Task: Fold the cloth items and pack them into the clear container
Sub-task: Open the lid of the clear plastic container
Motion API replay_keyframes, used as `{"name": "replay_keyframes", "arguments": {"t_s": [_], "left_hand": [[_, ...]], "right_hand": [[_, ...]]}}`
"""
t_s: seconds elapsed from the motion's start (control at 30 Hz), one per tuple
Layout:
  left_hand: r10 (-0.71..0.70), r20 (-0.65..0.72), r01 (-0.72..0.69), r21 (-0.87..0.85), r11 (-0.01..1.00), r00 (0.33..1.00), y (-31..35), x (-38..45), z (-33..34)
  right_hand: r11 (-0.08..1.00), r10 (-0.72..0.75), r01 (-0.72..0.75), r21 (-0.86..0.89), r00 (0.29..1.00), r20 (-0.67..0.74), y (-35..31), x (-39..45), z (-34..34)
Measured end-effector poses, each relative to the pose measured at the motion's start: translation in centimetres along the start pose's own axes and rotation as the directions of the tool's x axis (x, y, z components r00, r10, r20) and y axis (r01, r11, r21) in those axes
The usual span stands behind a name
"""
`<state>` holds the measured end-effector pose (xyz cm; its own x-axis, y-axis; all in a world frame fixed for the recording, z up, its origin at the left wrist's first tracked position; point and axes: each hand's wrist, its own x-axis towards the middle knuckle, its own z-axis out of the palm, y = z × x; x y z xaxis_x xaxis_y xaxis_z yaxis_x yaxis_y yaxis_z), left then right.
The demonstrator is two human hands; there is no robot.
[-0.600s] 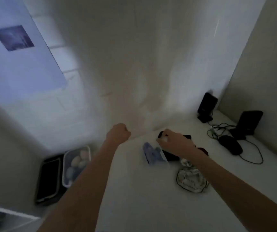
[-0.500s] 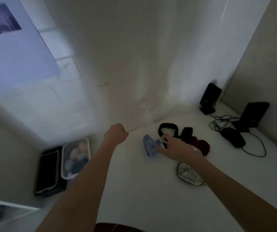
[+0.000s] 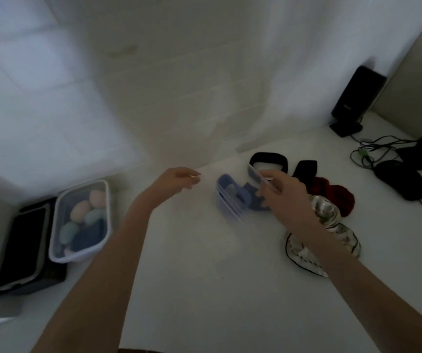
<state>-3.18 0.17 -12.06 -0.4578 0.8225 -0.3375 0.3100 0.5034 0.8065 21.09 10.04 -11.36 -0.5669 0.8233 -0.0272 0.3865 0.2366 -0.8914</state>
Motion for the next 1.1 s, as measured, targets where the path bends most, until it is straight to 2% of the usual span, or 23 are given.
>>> {"name": "replay_keyframes", "arguments": {"t_s": [0.1, 0.17, 0.23, 0.3, 0.4, 0.47, 0.53, 0.6, 0.7, 0.8, 0.9, 1.0, 1.1], "left_hand": [[0.049, 0.11, -0.054, 0.039, 0.998, 0.993, -1.3, 0.9, -0.3], [0.119, 0.158, -0.12, -0.002, 0.993, 0.98, -2.3, 1.4, 0.0], [0.178, 0.13, -0.168, -0.087, 0.982, 0.975, -3.3, 1.9, 0.4], [0.218, 0.118, -0.201, -0.141, 0.97, 0.969, -4.3, 2.5, 0.5], [0.259, 0.09, -0.237, -0.203, 0.95, 0.962, -5.9, 2.6, 0.3], [0.236, 0.026, -0.216, -0.315, 0.924, 0.971, -6.4, 1.8, 0.7], [0.208, 0.012, -0.17, -0.531, 0.83, 0.978, -6.7, 0.7, 1.3], [0.223, -0.001, -0.16, -0.7, 0.696, 0.975, -7.0, -0.5, 1.6], [0.228, -0.098, -0.224, -0.742, 0.632, 0.969, -8.0, -1.9, 2.3], [0.264, -0.229, -0.347, -0.693, 0.632, 0.937, -8.8, -2.8, 2.7], [0.239, -0.293, -0.376, -0.647, 0.663, 0.926, -8.2, -2.8, 2.5], [0.195, -0.317, -0.354, -0.589, 0.726, 0.928, -7.7, -2.4, 2.9], [0.127, -0.337, -0.314, -0.586, 0.747, 0.933, -7.7, -1.9, 3.2]], "right_hand": [[0.992, -0.049, 0.054, 0.114, 0.998, -0.045, 1.1, 0.8, 0.8], [0.983, -0.09, 0.099, 0.154, 0.994, -0.062, 1.6, 1.2, 1.2], [0.973, -0.123, 0.131, 0.187, 0.991, -0.053, 1.9, 1.6, 1.3], [0.956, -0.135, 0.127, 0.264, 0.991, 0.014, 2.1, 2.0, 1.2], [0.825, -0.082, -0.005, 0.565, 0.988, 0.129, 3.4, 2.0, 0.5], [0.798, -0.06, 0.012, 0.603, 0.996, 0.06, 4.5, 1.3, 0.6], [0.885, -0.065, 0.082, 0.458, 0.996, -0.053, 5.5, 0.0, 1.3], [0.948, -0.232, 0.251, 0.196, 0.966, -0.117, 6.2, -1.3, 2.7], [0.897, -0.433, 0.427, -0.116, 0.901, -0.03, 7.0, -1.6, 4.9], [0.884, -0.409, 0.392, -0.255, 0.912, -0.017, 7.3, -1.4, 5.9], [0.784, -0.467, 0.439, -0.439, 0.883, 0.05, 7.7, -1.6, 5.3], [0.761, -0.476, 0.46, -0.457, 0.875, 0.087, 6.8, -1.6, 3.1], [0.802, -0.401, 0.424, -0.42, 0.904, 0.147, 4.9, -1.7, 0.3]]}}
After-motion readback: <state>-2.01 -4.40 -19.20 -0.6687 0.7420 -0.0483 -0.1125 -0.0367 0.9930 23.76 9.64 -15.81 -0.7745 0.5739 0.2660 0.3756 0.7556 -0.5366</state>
